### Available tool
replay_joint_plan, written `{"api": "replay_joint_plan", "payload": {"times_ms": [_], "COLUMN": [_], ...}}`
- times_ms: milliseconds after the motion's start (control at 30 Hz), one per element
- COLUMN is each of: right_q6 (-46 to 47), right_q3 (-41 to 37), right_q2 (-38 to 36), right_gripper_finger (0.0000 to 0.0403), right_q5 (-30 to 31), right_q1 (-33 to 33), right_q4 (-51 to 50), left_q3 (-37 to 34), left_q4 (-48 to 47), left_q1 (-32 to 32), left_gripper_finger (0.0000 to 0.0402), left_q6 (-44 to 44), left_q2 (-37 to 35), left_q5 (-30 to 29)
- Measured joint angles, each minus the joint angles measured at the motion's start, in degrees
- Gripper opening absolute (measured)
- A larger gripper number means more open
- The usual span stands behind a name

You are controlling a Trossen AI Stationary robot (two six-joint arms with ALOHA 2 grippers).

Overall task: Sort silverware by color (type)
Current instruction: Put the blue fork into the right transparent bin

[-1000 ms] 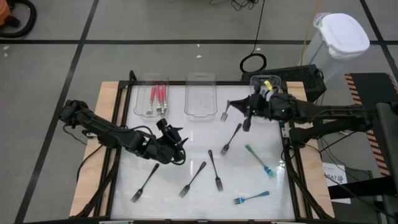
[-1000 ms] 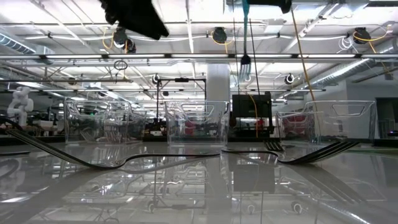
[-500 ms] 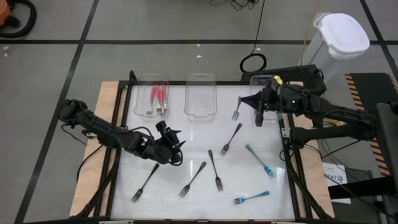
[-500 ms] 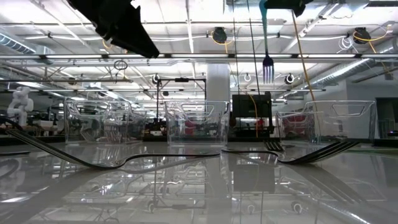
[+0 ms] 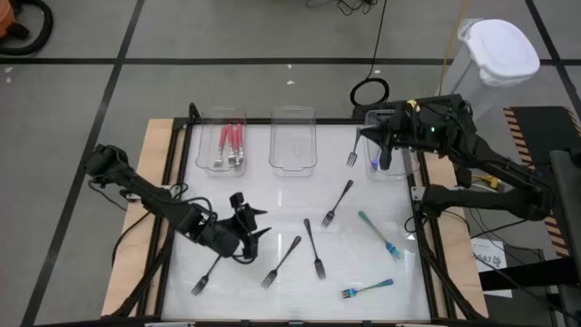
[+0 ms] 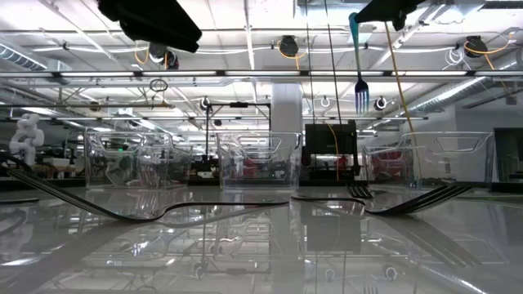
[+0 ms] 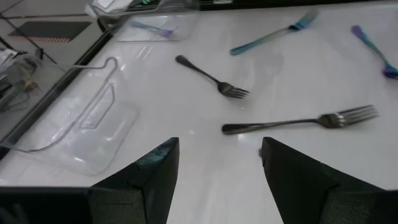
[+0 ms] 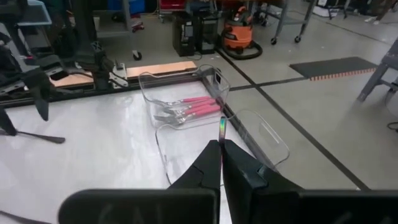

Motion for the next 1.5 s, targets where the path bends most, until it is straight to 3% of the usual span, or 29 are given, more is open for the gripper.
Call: {"api": "replay_joint_plan", "payload": {"times_ms": [233, 567, 1067, 1333, 1500], "right_q6": [-2.0, -7.0, -10.0, -10.0, -8.8], "right_q3": [6.7, 15.6, 15.7, 15.4, 10.9], "right_q2": [4.2, 8.0, 11.8, 18.1, 19.0], "right_gripper_finger": [0.0, 0.0, 0.0, 0.0, 0.0001], "right_q5": [-8.3, -8.6, -8.4, -8.7, -11.6], "right_q1": [-7.2, -16.0, -29.5, -32.9, -35.1], "right_q4": [-4.6, -17.0, -23.9, -24.6, -21.7], "left_q3": [0.0, 0.0, 0.0, 0.0, 0.0], "left_q4": [-0.1, -1.7, -1.5, -1.4, -1.4], "left_q1": [-2.8, -5.3, -5.3, -5.3, -5.3], "left_gripper_finger": [0.0228, 0.0228, 0.0228, 0.0228, 0.0228], "left_q6": [0.0, 0.0, -1.4, -1.4, -1.6], "left_q2": [0.0, 0.0, 0.0, 0.0, 0.0], "left_q5": [0.0, -0.1, -0.2, -0.3, -0.3]}}
